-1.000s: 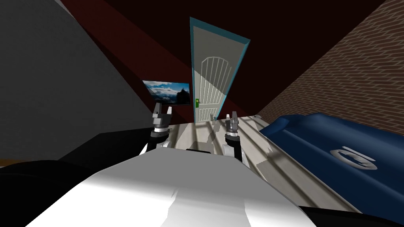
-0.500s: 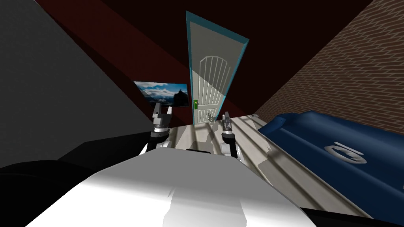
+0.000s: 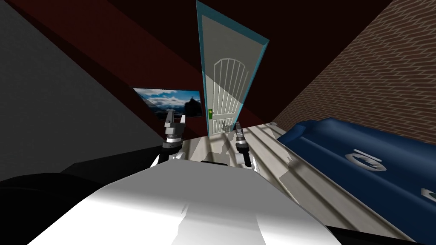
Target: Pull the door open
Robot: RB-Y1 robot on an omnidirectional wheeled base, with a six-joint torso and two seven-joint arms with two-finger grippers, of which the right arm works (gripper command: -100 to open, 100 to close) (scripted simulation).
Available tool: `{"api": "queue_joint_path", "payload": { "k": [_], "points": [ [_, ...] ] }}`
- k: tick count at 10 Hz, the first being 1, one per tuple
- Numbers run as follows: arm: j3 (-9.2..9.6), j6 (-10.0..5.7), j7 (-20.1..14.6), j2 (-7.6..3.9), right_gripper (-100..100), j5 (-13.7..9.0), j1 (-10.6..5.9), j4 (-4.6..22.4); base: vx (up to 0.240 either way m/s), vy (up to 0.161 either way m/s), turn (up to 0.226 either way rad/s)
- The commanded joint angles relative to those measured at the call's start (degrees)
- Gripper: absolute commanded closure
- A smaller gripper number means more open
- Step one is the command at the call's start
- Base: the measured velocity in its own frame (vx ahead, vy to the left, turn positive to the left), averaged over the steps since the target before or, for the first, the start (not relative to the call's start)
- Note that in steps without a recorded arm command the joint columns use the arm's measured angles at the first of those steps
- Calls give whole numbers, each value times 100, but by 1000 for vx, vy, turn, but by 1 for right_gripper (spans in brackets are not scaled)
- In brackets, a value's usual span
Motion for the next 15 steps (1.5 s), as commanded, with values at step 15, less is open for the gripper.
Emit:
{"api": "queue_joint_path", "payload": {
  "k": [15],
  "points": [
    [454, -38, 1197, -130, -100, 1178, -1076, 1870, 100, 88, -87]
  ]
}}
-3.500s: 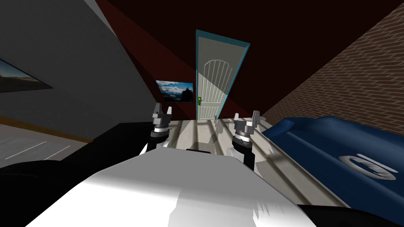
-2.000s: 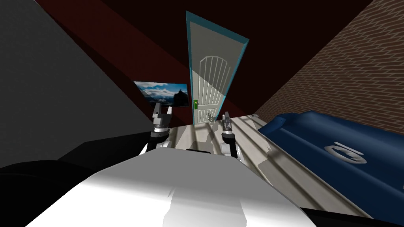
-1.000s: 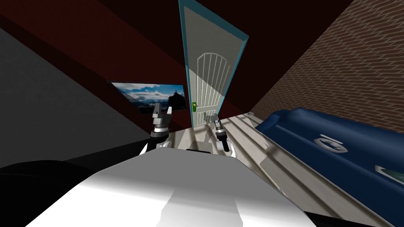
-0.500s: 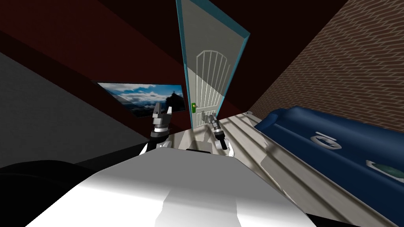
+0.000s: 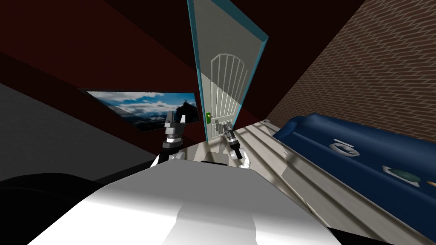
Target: Pull the door open
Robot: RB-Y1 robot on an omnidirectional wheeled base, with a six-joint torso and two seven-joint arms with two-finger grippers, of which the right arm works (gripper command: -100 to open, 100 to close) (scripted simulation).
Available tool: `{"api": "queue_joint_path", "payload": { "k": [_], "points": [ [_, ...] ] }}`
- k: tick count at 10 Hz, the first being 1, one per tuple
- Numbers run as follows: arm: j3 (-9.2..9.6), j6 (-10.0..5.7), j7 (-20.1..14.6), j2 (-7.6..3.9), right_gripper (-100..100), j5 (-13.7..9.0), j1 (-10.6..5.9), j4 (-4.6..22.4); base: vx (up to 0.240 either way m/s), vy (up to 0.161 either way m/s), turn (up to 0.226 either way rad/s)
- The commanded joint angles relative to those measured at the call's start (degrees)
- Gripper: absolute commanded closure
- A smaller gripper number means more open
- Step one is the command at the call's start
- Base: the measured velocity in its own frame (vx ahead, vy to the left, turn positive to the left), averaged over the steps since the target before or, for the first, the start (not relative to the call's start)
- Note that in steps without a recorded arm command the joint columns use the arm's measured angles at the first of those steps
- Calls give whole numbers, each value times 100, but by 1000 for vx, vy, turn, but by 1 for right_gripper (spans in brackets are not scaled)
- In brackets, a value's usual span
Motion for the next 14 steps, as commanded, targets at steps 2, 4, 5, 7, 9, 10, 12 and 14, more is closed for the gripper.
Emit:
{"api": "queue_joint_path", "payload": {
  "k": [2, 4, 5, 7, 9, 10, 12, 14],
  "points": [
    [69, -27, 191, -9, -100, 174, -134, 275, 79, 98, -69],
    [117, -30, 317, -17, -100, 298, -249, 471, 73, 79, -64],
    [141, -32, 380, -21, -100, 360, -306, 569, 89, 70, -71],
    [187, -34, 499, -27, -100, 478, -416, 756, 76, 75, -66],
    [255, -38, 677, -36, -100, 653, -577, 1033, 87, 99, -107],
    [300, -41, 793, -42, -100, 768, -684, 1216, 119, 127, -105],
    [361, -44, 954, -48, -100, 927, -830, 1466, 130, 143, -109],
    [402, -47, 1061, -53, -100, 1032, -928, 1634, 92, 94, -56]
  ]
}}
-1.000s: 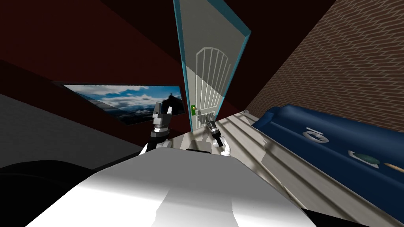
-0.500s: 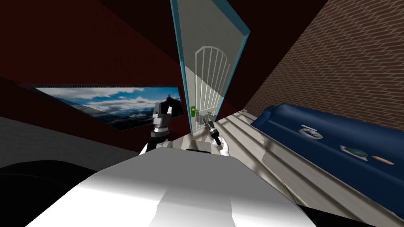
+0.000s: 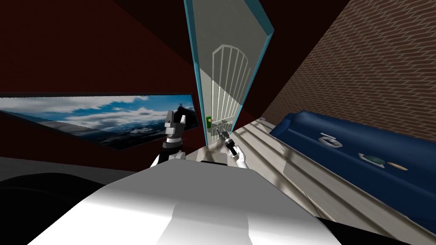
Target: Pull the door open
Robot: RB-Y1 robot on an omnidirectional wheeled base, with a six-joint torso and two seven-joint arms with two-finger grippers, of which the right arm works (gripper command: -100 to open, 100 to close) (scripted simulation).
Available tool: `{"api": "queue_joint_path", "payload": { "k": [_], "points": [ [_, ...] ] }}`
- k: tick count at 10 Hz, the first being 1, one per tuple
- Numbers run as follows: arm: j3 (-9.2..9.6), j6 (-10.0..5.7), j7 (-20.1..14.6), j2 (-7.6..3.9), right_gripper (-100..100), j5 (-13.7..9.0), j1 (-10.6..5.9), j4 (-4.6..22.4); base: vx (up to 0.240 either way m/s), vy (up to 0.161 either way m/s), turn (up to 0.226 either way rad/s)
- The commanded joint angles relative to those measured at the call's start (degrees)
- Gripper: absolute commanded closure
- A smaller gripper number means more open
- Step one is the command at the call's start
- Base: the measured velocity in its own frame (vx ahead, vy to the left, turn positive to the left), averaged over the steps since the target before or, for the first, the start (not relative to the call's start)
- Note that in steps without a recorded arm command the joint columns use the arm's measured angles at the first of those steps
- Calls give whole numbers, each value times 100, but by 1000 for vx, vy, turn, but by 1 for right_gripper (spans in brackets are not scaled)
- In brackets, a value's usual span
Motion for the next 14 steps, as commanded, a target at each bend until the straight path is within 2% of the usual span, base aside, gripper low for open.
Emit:
{"api": "queue_joint_path", "payload": {
  "k": [1, 10, 11, 12, 13, 14],
  "points": [
    [49, -12, 153, 6, -100, 135, -127, 228, 94, 101, -94],
    [299, -26, 806, -8, -100, 780, -723, 1249, 102, 111, -84],
    [319, -27, 856, -9, -100, 830, -769, 1328, 97, 98, -54],
    [301, -26, 822, 3, -100, 794, -748, 1290, 37, 42, -10],
    [180, -198, 799, -152, -100, 728, -807, 1460, 12, 128, 104],
    [141, -252, 786, -203, -100, 704, -823, 1508, 2, 206, 62]
  ]
}}
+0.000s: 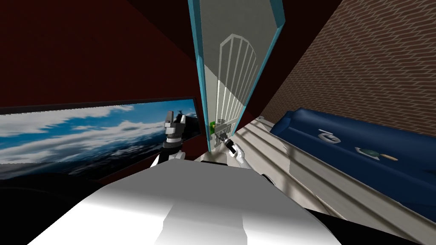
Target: Pull the door open
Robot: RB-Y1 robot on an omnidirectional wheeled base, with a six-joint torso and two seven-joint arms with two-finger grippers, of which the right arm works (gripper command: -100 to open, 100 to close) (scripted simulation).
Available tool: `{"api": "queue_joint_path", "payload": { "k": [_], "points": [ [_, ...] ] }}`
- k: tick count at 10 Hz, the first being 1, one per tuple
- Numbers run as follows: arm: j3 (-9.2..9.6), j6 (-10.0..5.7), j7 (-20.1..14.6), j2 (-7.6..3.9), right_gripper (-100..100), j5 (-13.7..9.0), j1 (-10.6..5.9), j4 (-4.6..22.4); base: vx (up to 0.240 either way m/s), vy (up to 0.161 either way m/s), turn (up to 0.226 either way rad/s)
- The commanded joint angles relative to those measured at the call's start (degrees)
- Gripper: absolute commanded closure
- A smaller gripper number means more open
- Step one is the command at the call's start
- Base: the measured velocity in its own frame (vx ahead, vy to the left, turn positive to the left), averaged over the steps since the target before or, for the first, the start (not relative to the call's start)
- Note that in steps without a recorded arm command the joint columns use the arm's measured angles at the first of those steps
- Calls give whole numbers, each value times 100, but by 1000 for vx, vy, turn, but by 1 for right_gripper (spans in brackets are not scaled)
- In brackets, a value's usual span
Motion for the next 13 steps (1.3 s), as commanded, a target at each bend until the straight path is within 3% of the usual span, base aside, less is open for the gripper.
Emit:
{"api": "queue_joint_path", "payload": {
  "k": [1, 9, 13],
  "points": [
    [-123, -172, -55, -158, -100, -75, -72, 170, 0, 212, 60],
    [-690, -955, -242, -898, -100, -413, -307, 885, 52, 128, 79],
    [-865, -1197, -300, -1127, -100, -518, -380, 1106, 66, 113, 42]
  ]
}}
